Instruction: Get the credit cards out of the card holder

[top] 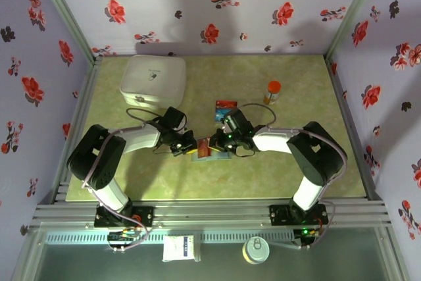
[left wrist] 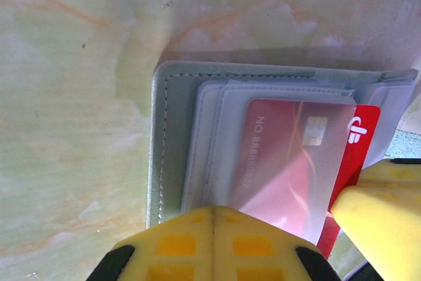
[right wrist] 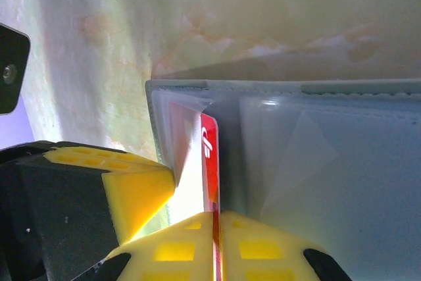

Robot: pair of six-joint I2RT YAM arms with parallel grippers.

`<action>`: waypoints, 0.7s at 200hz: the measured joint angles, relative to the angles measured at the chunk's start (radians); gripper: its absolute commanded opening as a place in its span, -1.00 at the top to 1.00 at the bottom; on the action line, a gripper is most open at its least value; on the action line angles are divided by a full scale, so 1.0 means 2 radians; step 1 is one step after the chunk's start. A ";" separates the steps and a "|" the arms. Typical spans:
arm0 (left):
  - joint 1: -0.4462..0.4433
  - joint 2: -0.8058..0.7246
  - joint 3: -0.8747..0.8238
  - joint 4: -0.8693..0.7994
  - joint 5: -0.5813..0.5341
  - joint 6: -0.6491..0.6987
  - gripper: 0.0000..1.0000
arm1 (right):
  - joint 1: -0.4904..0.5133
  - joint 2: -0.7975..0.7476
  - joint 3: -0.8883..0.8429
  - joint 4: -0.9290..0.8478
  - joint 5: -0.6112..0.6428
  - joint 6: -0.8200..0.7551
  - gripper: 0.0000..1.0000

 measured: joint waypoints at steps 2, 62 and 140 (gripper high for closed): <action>0.000 0.000 0.000 0.000 0.000 0.000 1.00 | 0.000 -0.001 0.000 0.000 0.000 0.000 0.77; 0.000 0.002 0.006 -0.009 0.000 0.007 1.00 | -0.008 -0.029 -0.001 -0.043 0.011 -0.024 0.81; -0.002 0.003 0.020 -0.037 -0.012 0.017 1.00 | -0.014 -0.078 0.023 -0.157 0.043 -0.089 0.88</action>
